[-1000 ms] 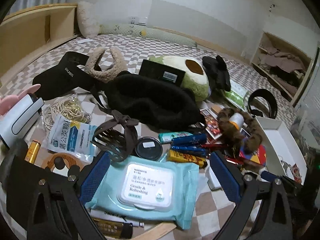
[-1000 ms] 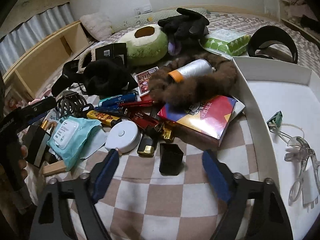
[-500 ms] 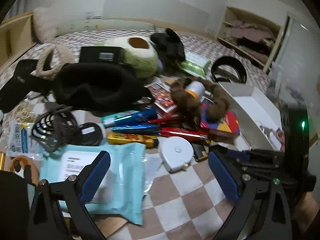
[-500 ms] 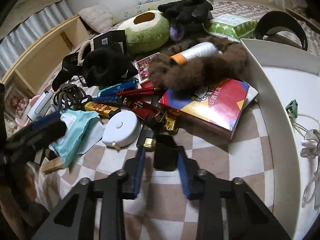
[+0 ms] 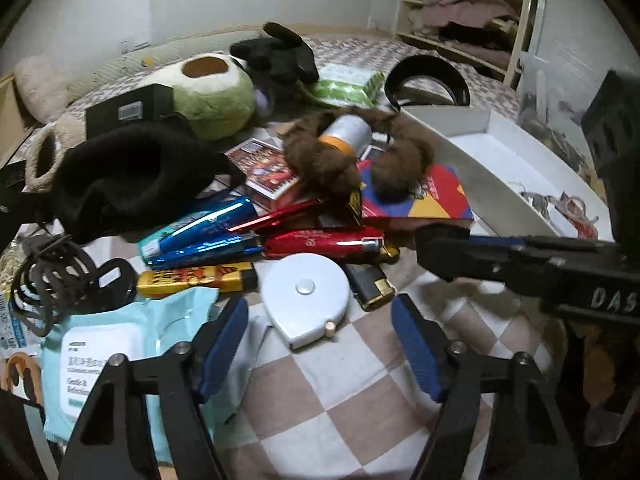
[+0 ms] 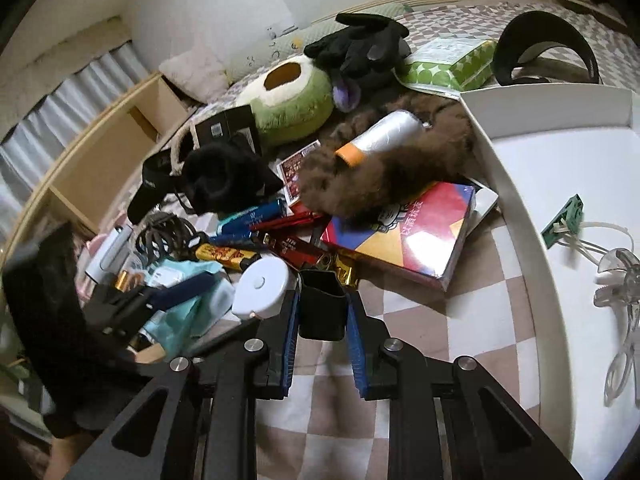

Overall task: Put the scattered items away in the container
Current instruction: 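Hold the black item in the right gripper while the left gripper grasps the white tape measure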

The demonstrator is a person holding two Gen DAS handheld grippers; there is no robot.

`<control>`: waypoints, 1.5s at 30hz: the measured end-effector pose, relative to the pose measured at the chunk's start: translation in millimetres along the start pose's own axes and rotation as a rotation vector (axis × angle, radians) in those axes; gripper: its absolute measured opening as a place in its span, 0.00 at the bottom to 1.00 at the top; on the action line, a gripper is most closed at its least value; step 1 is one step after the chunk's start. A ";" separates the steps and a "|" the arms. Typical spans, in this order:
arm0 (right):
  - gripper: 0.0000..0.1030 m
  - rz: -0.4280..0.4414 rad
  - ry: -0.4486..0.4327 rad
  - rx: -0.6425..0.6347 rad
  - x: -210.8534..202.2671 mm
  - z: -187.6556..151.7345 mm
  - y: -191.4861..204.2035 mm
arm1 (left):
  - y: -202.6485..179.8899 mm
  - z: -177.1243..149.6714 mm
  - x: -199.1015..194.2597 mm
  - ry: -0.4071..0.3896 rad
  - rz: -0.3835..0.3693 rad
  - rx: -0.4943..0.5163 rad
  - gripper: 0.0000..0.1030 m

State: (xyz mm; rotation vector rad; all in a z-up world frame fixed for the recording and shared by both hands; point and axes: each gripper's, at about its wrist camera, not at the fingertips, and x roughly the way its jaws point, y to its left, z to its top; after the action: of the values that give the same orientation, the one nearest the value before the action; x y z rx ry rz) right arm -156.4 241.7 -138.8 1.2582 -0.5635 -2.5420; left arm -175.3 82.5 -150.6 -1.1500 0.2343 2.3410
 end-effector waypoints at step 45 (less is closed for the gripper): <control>0.23 0.075 0.047 -0.015 -5.5 -10.9 8.8 | 5.3 -11.0 -19.9 0.013 0.005 -0.206 0.50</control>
State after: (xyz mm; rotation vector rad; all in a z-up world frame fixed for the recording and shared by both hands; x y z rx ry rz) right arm -144.0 233.5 -137.0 1.2644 -0.5692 -2.4446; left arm -160.4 66.5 -142.4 -1.2614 -0.0004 2.4064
